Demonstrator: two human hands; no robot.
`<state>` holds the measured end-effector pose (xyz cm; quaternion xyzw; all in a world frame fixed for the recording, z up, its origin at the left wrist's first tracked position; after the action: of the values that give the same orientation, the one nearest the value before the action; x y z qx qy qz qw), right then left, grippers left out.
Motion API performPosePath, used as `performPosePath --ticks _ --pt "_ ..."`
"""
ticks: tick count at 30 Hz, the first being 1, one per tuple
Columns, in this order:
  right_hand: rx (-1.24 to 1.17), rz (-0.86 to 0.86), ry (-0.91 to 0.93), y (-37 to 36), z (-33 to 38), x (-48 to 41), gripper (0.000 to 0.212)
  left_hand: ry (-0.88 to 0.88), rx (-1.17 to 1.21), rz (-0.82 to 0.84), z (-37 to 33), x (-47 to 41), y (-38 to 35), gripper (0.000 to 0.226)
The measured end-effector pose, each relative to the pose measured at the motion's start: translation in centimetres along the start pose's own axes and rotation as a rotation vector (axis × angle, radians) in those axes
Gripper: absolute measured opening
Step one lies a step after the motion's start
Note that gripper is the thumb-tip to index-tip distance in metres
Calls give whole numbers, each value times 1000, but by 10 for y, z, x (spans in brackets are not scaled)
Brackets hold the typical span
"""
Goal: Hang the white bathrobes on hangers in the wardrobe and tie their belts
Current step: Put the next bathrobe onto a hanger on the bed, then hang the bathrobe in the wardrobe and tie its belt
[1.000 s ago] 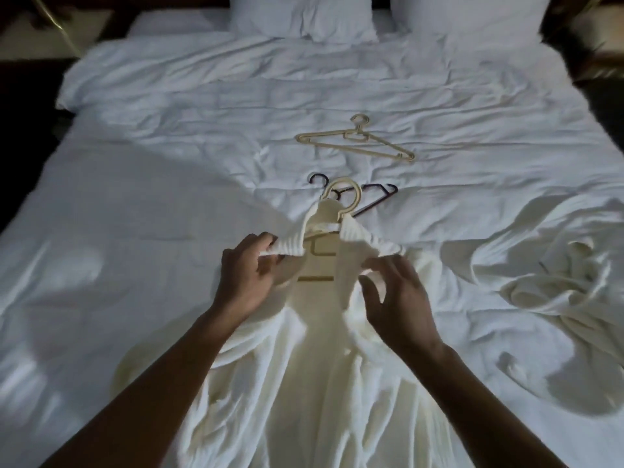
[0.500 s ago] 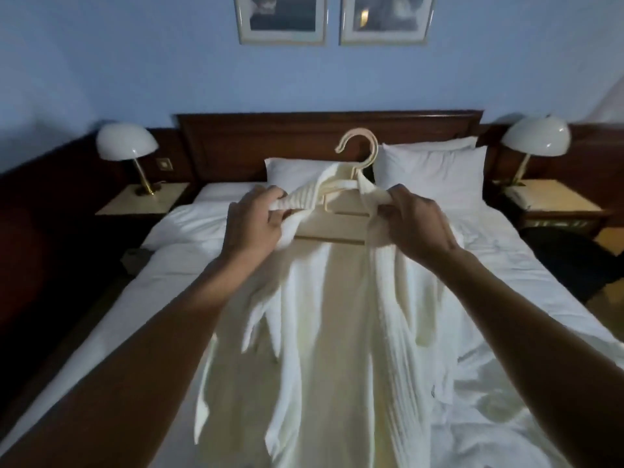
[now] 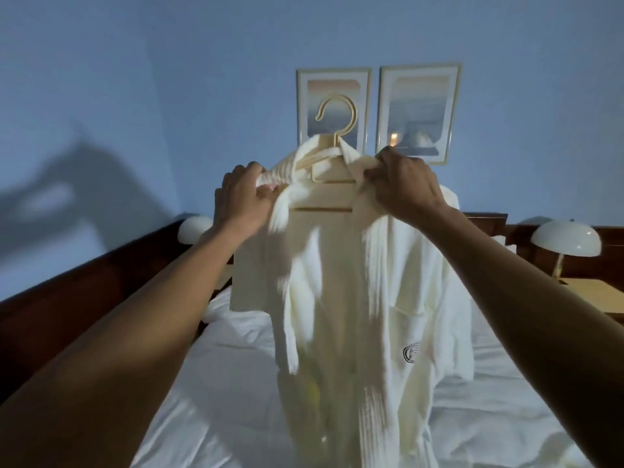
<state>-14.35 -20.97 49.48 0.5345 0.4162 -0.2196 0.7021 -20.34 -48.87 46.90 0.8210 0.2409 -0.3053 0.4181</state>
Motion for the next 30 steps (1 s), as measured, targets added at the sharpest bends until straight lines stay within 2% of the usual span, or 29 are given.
performPosePath --ticks 6,14,25,28,30 --pt "-94 -39 47 5 85 -34 22 -11 4 -75 56 -11 92 22" --pt "-341 -71 129 -25 243 -66 24 61 61 -204 165 -2 246 37" --pt "-689 56 445 -113 488 -63 23 262 -366 -240 309 94 452 46" --pt "-793 112 535 -133 559 -61 23 380 -466 -294 334 132 504 49" --pt "-862 146 609 -140 607 -55 23 469 -500 -343 344 161 538 42"
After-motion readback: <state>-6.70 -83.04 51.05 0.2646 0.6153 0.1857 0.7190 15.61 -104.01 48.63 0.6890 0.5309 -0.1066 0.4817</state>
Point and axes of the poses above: each hand's wrist, its own x-axis away from the middle knuckle, its own y-axis out of the back of the hand, z = x × y, the point moved 6 cm from there along -x, towards the middle knuckle, and after that the axes turned 10 degrees about y, right-handed, at the moved point
